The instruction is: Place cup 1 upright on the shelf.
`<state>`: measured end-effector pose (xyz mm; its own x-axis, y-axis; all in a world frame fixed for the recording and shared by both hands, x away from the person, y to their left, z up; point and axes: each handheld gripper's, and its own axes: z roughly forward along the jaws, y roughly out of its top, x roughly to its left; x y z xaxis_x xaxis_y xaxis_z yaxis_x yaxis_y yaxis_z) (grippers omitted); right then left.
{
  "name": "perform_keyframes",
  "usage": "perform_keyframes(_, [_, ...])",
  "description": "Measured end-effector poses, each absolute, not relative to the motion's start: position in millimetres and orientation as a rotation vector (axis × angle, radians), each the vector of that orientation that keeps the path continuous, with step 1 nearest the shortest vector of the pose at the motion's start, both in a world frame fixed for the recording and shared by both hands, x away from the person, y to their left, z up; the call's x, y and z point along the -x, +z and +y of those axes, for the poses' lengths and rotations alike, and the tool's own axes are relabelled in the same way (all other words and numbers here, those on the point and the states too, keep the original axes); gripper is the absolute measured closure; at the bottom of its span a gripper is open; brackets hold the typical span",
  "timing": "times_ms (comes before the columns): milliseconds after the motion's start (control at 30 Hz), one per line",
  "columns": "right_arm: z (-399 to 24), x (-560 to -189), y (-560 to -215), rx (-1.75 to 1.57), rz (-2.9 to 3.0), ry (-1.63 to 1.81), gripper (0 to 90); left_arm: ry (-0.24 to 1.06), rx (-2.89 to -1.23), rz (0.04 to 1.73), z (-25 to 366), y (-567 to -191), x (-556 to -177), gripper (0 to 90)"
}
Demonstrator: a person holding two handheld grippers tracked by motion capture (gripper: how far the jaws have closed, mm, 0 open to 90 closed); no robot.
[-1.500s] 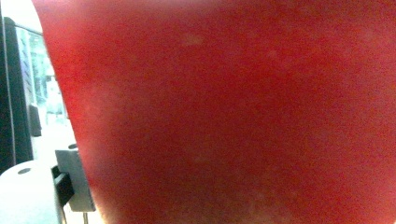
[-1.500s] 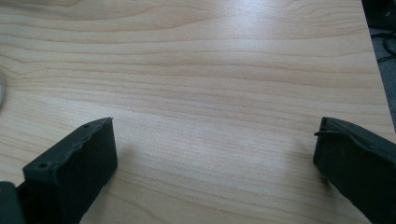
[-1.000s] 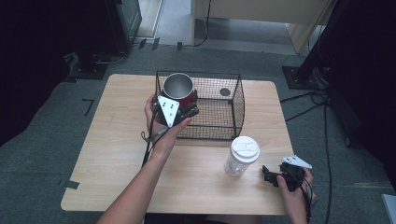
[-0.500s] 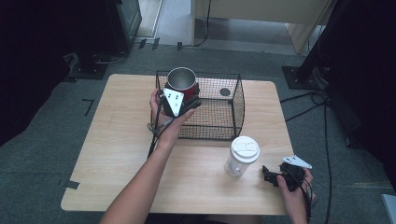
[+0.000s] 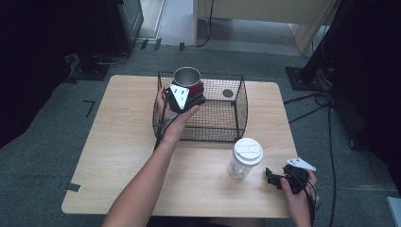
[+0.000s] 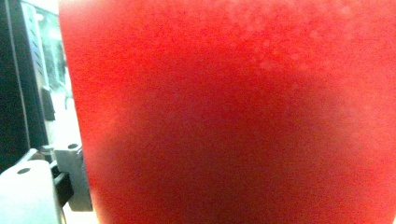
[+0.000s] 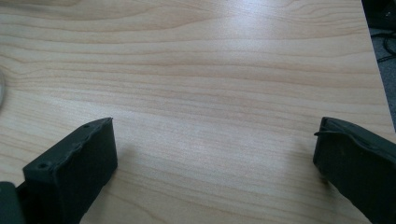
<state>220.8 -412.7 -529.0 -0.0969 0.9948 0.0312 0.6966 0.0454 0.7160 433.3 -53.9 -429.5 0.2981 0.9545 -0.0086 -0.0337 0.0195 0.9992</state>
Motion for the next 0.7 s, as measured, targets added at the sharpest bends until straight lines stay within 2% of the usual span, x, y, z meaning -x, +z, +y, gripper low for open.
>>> perform_keyframes(700, [-412.8, -220.8, -529.0, -1.696, 1.847, 0.809, 0.0, 0.935, -1.495, 1.090, -58.7, -443.6, -458.1, 8.0])
